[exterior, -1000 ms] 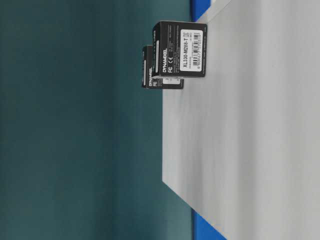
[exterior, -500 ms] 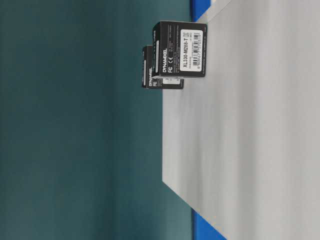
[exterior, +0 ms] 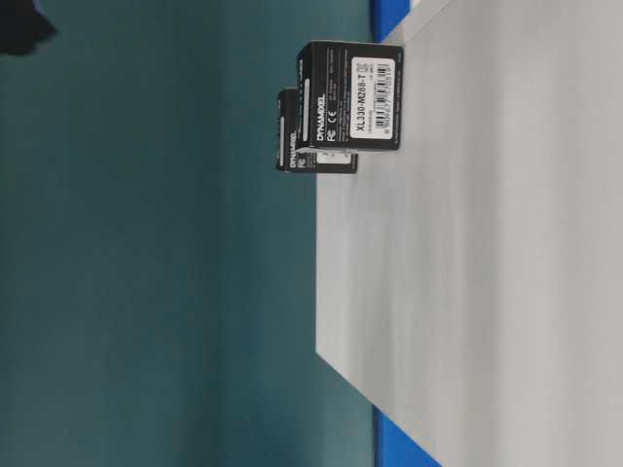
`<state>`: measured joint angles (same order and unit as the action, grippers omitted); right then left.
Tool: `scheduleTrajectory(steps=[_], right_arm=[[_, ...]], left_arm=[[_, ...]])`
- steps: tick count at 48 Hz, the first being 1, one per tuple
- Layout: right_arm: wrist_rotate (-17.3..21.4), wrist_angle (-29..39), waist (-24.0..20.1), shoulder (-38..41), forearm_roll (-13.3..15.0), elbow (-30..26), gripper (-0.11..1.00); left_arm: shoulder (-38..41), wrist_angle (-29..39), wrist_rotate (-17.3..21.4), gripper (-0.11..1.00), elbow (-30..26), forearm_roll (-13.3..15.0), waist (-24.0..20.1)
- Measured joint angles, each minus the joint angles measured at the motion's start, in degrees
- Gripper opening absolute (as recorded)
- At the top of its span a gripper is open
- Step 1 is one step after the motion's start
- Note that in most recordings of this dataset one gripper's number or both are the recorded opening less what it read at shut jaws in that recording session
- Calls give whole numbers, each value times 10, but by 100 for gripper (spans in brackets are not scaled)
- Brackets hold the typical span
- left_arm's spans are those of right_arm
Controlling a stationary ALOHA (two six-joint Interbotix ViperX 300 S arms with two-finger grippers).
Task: Place the box from the white plastic tray onto the white base.
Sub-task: 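Lower the right gripper onto the left box in the tray and close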
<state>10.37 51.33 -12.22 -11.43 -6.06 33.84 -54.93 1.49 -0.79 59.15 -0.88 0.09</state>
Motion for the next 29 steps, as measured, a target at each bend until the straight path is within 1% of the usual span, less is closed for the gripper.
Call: scheduleTrajectory(steps=[14, 24, 29], right_arm=[[0, -12, 0, 34, 0, 11, 100], [1, -56, -1, 42, 0, 32, 100], [1, -67, -1, 45, 1, 40, 100]], left_arm=[[0, 1, -1, -7, 0, -1, 0], [1, 5, -1, -7, 0, -1, 0], [0, 8, -1, -7, 0, -1, 0]])
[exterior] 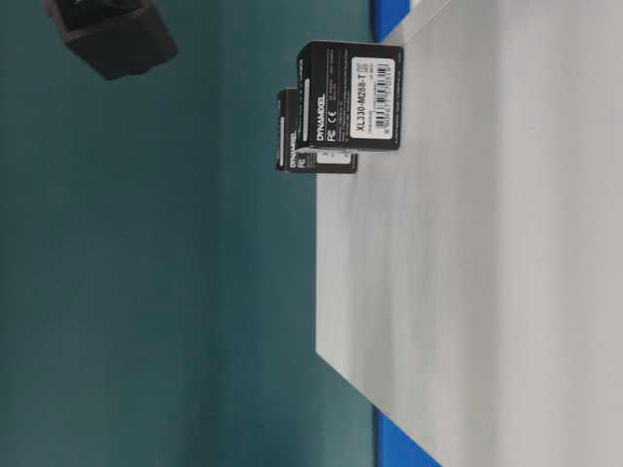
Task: Place the box from the white plastic tray onto the white base.
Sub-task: 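Lower the right gripper onto the left box in the tray and close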
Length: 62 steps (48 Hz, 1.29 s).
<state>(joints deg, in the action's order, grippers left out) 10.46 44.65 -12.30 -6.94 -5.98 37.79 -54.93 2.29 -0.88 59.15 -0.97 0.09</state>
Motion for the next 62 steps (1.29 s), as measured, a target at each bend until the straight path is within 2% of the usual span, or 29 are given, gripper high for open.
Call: scheduleTrajectory(steps=[26, 48, 52, 60, 62], right_arm=[[-2, -46, 0, 46, 0, 22, 100], [0, -72, -1, 51, -1, 33, 99], [0, -73, -1, 50, -2, 34, 92], [-2, -65, -3, 51, -3, 37, 60], [-2, -62, -3, 50, -4, 36, 59]], left_arm=[[1, 1, 0, -7, 0, 1, 0], [1, 1, -1, -7, 0, 1, 0], [0, 0, -1, -7, 0, 1, 0], [-1, 1, -1, -7, 0, 1, 0], [-1, 0, -1, -7, 0, 0, 0]])
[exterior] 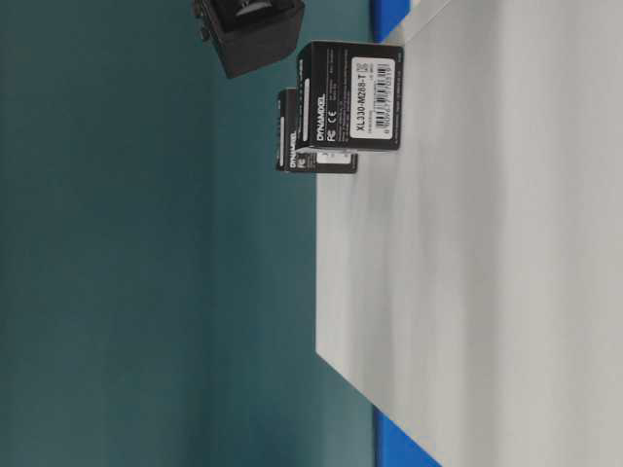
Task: Place the box from the white plastic tray onto the white base.
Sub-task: 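Lower the right gripper onto the left box in the tray and close, then lift the gripped box up out of the tray with the right gripper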
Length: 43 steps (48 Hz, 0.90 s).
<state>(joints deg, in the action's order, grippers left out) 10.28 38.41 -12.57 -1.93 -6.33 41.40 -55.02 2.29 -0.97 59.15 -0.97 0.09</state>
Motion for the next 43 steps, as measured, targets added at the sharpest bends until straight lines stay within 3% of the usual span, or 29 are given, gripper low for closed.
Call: scheduleTrajectory(steps=[18, 32, 43], right_arm=[[3, 57, 0, -20, 1, -2, 59], [4, 169, 18, -135, 0, -9, 59], [4, 269, 52, -226, 0, -53, 59]], left_arm=[[-4, 1, -11, -7, 0, 0, 0], [-11, 2, -15, -7, -1, 0, 0], [-21, 3, -28, -7, -4, 0, 15]])
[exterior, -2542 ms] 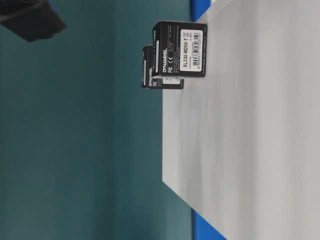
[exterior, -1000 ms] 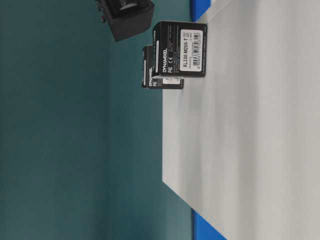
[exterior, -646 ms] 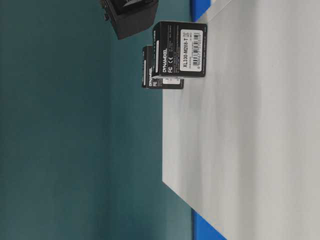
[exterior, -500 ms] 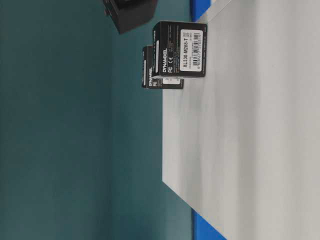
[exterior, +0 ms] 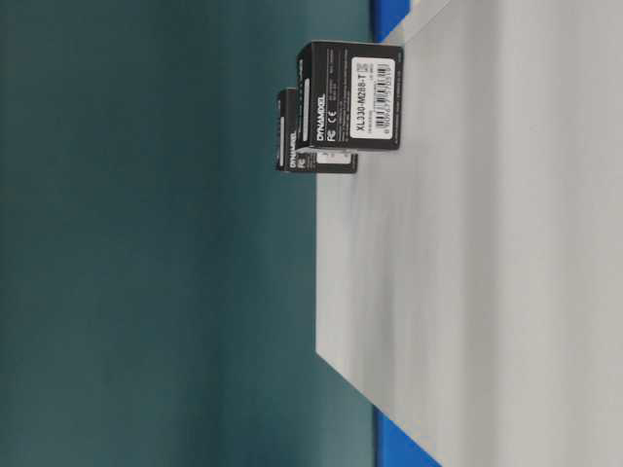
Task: Place the box from the white plastic tray onto the white base.
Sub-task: 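Lift the gripped box up out of the tray with the right gripper, then carry the box left and lower it onto the white base below the others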
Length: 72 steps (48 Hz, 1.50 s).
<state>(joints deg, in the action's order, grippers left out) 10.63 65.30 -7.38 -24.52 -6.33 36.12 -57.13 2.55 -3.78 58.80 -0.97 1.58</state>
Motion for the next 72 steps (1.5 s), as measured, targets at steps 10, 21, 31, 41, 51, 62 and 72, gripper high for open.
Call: scheduleTrajectory(steps=[10, 21, 31, 41, 51, 62, 72], right_arm=[[-2, 58, 11, -22, 4, -53, 59], [-3, 62, 18, 2, 21, -88, 59], [-4, 62, 18, 45, 21, -131, 59], [-11, 59, 18, 94, 24, -178, 59], [-14, 33, 18, 140, 32, -203, 59], [-20, -8, 18, 186, 33, -209, 59], [-40, -22, 18, 219, 36, -210, 59]], left_arm=[[-1, 1, -1, -7, 0, 1, -2], [-4, 0, -2, -7, -1, 0, -1], [-5, 1, -2, -7, -1, 0, 0], [-5, 0, -2, -7, -1, 1, 0], [-5, 0, -2, -7, -2, 0, 0], [-4, 1, -4, -7, -3, 0, 2], [-4, 0, -5, -7, -3, 1, 2]])
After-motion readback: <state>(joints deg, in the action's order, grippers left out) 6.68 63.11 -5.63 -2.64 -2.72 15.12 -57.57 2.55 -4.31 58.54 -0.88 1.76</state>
